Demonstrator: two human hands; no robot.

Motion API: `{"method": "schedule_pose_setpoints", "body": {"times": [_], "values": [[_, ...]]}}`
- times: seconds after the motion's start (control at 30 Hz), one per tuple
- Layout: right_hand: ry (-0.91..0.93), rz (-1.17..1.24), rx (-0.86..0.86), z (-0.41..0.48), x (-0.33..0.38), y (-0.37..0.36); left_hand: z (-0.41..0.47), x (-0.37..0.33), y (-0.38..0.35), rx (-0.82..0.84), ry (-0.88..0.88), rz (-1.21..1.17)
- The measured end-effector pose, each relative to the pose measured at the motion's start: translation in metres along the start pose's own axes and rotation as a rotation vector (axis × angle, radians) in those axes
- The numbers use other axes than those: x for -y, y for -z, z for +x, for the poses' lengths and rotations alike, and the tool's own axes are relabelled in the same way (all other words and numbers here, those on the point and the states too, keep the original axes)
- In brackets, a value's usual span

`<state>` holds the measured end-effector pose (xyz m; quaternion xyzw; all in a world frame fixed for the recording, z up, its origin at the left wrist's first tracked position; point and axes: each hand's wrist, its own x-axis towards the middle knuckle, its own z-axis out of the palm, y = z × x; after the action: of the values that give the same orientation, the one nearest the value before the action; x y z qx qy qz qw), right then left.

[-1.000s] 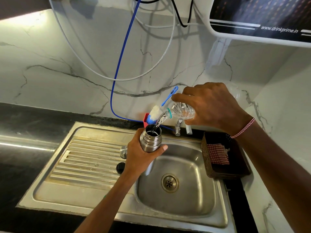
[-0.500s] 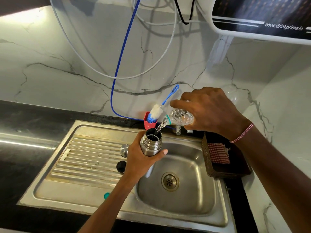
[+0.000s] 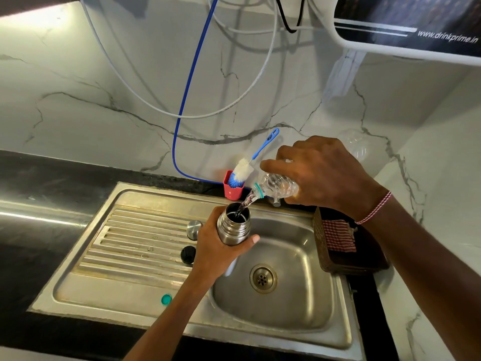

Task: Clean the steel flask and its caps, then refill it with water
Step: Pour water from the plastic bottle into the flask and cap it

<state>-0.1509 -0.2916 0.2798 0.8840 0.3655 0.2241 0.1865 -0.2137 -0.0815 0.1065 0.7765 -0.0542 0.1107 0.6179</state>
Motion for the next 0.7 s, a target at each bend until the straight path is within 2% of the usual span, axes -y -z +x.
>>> {"method": "schedule_pose_setpoints", "body": {"times": [0.37, 0.7], "values": [[0.09, -0.086, 0.099, 0.009, 0.001, 0.013, -0.002, 0.002, -0.002, -0.002, -0.015, 0.0], [0.187, -0.12, 0.047, 0.016, 0.003, 0.019, -0.004, 0.001, -0.002, -0.009, -0.02, -0.01]]}}
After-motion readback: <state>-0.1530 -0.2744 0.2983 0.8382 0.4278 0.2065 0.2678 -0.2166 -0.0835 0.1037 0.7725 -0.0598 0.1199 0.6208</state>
